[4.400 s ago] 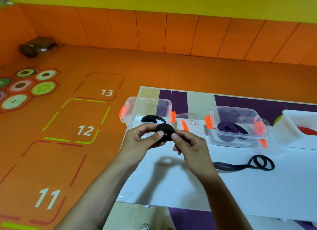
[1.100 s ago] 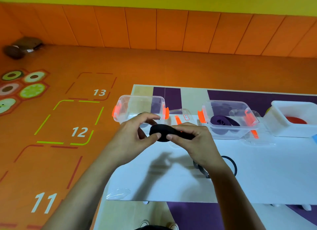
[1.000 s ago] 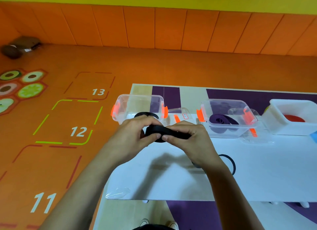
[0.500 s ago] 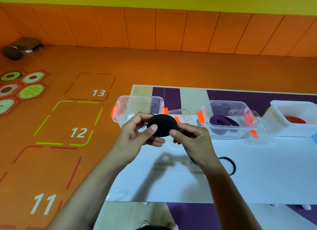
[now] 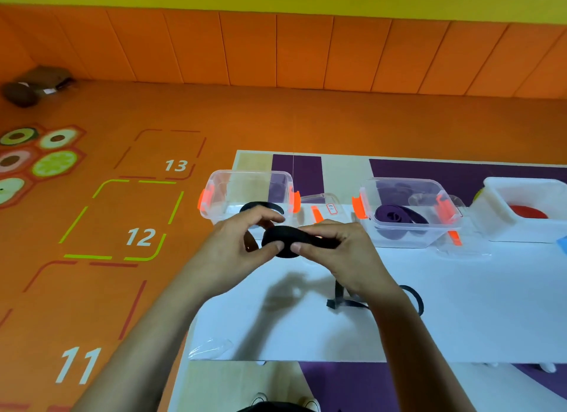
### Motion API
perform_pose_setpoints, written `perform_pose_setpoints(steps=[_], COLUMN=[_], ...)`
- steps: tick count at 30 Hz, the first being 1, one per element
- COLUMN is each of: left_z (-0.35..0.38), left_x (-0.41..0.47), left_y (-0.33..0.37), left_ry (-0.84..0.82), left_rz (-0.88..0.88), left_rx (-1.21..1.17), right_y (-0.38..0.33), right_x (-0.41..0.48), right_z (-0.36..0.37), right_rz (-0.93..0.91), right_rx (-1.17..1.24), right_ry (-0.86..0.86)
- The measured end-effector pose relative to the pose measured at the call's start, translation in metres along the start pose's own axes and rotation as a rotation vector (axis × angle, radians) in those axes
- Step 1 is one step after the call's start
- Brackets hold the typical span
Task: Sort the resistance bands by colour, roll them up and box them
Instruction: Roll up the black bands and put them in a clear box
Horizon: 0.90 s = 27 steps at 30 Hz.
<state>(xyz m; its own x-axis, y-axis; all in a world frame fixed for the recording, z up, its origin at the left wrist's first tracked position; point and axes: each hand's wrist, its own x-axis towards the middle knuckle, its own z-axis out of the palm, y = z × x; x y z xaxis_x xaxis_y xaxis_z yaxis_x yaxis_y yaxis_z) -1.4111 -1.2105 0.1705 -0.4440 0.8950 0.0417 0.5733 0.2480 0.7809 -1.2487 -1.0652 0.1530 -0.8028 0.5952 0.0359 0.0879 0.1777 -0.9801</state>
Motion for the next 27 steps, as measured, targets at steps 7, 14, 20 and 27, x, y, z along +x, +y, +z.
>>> perform_pose_setpoints(steps=[7, 14, 20, 27], left_z=[0.0, 0.013, 0.034, 0.015], left_x=[0.001, 0.006, 0.002, 0.001], left_y=[0.0, 0.001, 0.011, 0.0], left_ry=[-0.016, 0.217, 0.25, 0.136], left_rz=[0.061, -0.042, -0.19, -0.222], left_rx=[-0.134, -0.657, -1.015, -0.388], right_y=[0.0, 0.006, 0.008, 0.004], right_x=[0.001, 0.002, 0.007, 0.0], right_z=[0.002, 0.004, 0.021, 0.005], right_rz=[-0.003, 0.007, 0.017, 0.016], right_rx=[0.089, 0.201, 0.319, 0.161], right_ry=[0.025, 0.142, 0.24, 0.152])
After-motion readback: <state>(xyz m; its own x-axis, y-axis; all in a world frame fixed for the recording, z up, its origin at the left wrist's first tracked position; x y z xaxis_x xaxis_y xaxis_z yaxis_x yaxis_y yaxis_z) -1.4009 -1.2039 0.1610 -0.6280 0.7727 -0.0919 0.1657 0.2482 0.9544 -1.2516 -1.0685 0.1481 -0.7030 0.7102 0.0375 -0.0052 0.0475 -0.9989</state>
